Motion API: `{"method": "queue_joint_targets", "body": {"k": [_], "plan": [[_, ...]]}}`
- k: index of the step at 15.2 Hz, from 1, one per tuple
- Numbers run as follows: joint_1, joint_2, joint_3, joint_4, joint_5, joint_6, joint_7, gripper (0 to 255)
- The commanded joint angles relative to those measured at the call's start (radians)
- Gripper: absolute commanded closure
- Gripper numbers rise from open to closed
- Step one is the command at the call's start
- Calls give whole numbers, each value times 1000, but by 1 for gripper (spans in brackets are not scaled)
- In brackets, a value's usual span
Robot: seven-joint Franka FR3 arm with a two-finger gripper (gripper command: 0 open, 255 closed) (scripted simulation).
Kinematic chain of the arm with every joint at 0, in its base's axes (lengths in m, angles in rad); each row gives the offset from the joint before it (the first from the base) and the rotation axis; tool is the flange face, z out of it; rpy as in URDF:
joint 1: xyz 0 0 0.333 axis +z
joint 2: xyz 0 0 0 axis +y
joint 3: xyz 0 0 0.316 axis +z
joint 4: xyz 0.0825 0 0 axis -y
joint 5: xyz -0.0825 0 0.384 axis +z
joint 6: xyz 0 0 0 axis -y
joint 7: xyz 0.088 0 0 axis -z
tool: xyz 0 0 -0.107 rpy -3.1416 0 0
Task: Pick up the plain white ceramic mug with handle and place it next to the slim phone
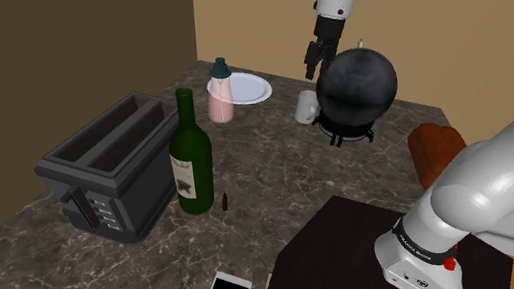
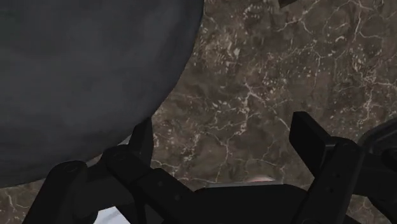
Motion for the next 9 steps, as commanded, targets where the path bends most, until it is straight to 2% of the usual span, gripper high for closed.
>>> {"method": "queue_joint_targets", "body": {"k": [1,9], "plan": [[-37,137,-19,32,-154,23,-41,0],[-93,434,-54,251,-93,67,-150,0]]}}
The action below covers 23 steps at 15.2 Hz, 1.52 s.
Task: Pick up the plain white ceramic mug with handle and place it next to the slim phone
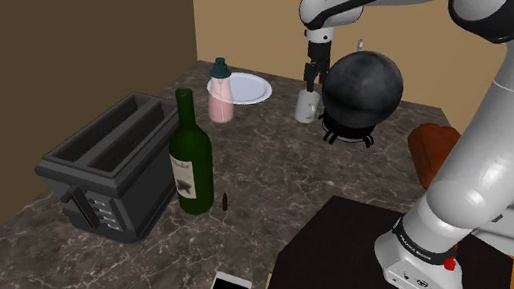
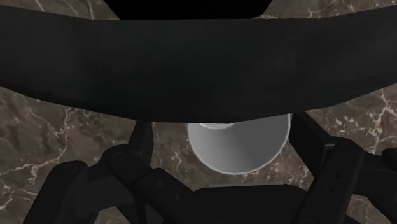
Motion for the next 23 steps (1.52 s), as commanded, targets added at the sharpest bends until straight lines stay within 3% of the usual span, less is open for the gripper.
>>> {"method": "queue_joint_targets", "body": {"k": [1,8,15,16,23], "plan": [[-6,38,-2,18,6,15,-11,0],[-9,54,-3,-52,8,101,-12,0],[-9,55,-3,-52,8,100,-12,0],[-9,55,-3,-52,8,100,-12,255],[-9,54,-3,-52,8,100,-12,255]]}}
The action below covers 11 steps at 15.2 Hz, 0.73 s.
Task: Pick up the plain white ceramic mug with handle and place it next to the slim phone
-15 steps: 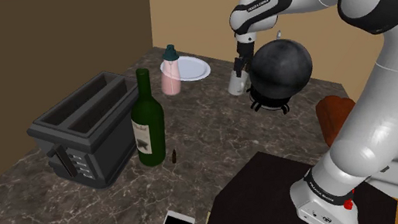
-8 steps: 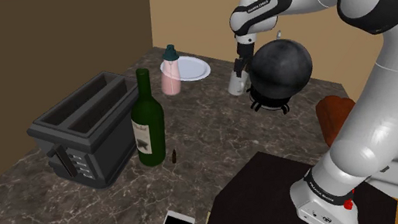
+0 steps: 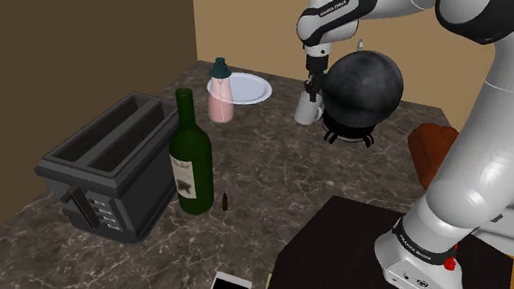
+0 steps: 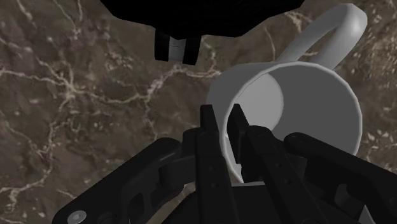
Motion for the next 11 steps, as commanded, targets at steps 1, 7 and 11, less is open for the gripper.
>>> {"method": "queue_joint_targets", "body": {"k": [1,7,11], "plan": [[0,0,0,0,0,0,0,255],[2,-28,-1,33,-5,-60,1,255],[3,-47,-2,63,-8,-110,1,255]]}}
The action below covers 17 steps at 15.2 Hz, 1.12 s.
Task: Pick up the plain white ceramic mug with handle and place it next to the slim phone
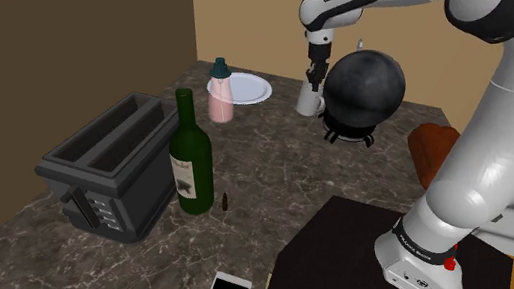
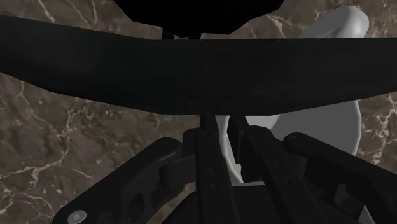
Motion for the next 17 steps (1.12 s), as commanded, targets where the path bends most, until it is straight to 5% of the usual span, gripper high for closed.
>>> {"method": "queue_joint_targets", "body": {"k": [1,17], "plan": [[0,-13,-1,13,-3,-25,0,255],[1,-54,-1,177,-9,-230,-5,255]]}}
